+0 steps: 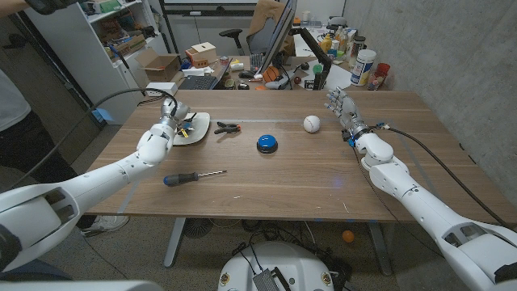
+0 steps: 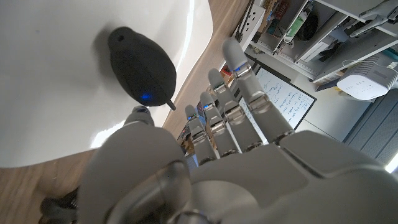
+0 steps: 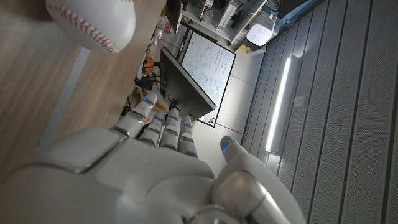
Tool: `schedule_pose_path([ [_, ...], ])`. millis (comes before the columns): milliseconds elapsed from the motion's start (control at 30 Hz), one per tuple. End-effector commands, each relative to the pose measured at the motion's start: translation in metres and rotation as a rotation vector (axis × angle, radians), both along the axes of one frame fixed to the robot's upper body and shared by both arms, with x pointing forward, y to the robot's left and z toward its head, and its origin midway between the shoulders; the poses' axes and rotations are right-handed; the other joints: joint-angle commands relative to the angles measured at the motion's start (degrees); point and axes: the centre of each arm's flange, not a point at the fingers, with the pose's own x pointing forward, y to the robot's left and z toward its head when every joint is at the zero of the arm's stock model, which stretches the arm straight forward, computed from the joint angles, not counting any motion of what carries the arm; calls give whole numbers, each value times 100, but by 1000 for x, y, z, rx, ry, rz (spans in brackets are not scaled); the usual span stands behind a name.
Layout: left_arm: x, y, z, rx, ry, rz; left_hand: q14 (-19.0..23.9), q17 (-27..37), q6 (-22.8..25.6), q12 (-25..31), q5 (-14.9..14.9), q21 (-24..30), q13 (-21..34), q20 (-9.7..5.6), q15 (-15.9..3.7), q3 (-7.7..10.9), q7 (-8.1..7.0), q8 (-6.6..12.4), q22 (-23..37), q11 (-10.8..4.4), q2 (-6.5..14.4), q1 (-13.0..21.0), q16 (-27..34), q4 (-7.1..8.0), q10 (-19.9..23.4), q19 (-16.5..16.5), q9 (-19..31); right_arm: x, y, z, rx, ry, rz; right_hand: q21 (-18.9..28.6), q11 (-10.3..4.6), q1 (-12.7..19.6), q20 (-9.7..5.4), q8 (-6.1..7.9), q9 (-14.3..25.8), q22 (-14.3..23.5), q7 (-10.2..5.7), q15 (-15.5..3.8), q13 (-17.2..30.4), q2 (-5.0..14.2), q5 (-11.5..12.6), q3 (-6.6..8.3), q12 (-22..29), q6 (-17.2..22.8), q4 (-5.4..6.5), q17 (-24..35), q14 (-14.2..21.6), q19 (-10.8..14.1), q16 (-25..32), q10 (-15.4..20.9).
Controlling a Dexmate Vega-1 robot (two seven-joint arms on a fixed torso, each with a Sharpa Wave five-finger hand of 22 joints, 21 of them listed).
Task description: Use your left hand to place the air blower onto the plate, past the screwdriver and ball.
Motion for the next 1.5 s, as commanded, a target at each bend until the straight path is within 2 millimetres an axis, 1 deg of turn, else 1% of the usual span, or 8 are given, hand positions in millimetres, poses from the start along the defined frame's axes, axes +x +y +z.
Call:
schedule_pose_path([
  [33, -18, 8, 14, -61, -42, 28, -138, 16, -113, -1, 51, -81, 7, 49, -325, -52, -6, 26, 15, 19, -10, -95, -12, 15, -92, -15, 16, -2, 0, -1, 3, -5, 2, -14, 21, -10, -216, -7, 27, 22, -13, -146, 28, 254, 24, -20, 4, 46, -9, 11, 56, 29, 3, 50],
  [233, -28, 10, 23, -115, -83, 15, -436, 40, -523, -35, 117, -251, 8, 148, -263, 8, -7, 0, 20, 43, 176, -162, -4, 27, -540, -27, 5, -3, -1, -2, 5, -6, 3, -16, 5, -9, -225, -8, 27, 22, -15, -153, 28, 258, 25, -18, 3, 45, -9, 11, 58, 24, 1, 49],
  [833, -50, 13, 42, -213, -173, -35, -1295, 74, -938, 41, 212, -739, 7, 520, 133, -39, -14, 54, 13, 164, 613, -790, -39, 233, -988, -269, 5, -3, 2, -2, 1, -10, 11, -16, -14, 1, -238, -5, 27, 22, -23, -136, 28, 281, 30, -5, 6, 55, -10, 10, 104, 21, 8, 66],
  [933, -53, 14, 45, -230, -179, -40, -1621, 59, -991, 62, 257, -942, 4, 730, 294, -30, -17, 71, 11, 195, 779, -953, -50, 232, -1050, -439, 4, -3, 3, -1, -1, -10, 13, -17, -12, 3, -243, -6, 27, 22, -27, -139, 28, 285, 30, -2, 4, 54, -10, 10, 103, 17, 6, 63],
  [1033, -55, 15, 48, -250, -183, -50, -1700, 53, -1030, 45, 271, -1006, 3, 804, 350, -26, -16, 67, 10, 236, 837, -1007, -42, 228, -1139, -467, 3, -2, 4, 0, -4, -9, 14, -17, -12, 4, -239, -7, 27, 22, -27, -135, 28, 287, 31, 0, 6, 54, -10, 10, 103, 18, 4, 70],
  [1133, -56, 14, 49, -268, -188, -71, -1622, 49, -1139, 48, 277, -1077, 1, 848, 293, -49, -10, 43, 10, 249, 859, -1096, 23, 228, -1197, -485, -2, -1, 5, 1, -10, -8, 13, -16, -8, 7, -242, -7, 27, 22, -26, -135, 28, 290, 32, 3, 2, 55, -11, 9, 103, 19, 3, 61],
  [1200, -57, 14, 50, -280, -198, -81, -1474, 47, -1226, 63, 280, -1124, -1, 806, 222, -86, -12, 38, 13, 270, 859, -1197, 90, 229, -1219, -439, -5, 1, 7, 1, -13, -5, 14, -16, -3, 10, -244, -8, 27, 22, -28, -142, 28, 294, 32, 6, 2, 53, -13, 8, 102, 18, 1, 63],
  [1500, -67, 14, 60, -370, -250, -166, -1649, 35, -1332, 94, 287, -1306, -5, 903, 313, -183, -13, 53, 19, 289, 795, -1387, 38, 208, -1239, -573, -8, 5, 14, 3, -23, -5, 30, -16, -15, 30, -242, -9, 27, 21, -26, -139, 28, 303, 36, 21, -1, 53, -26, 4, 105, 17, -5, 59],
])
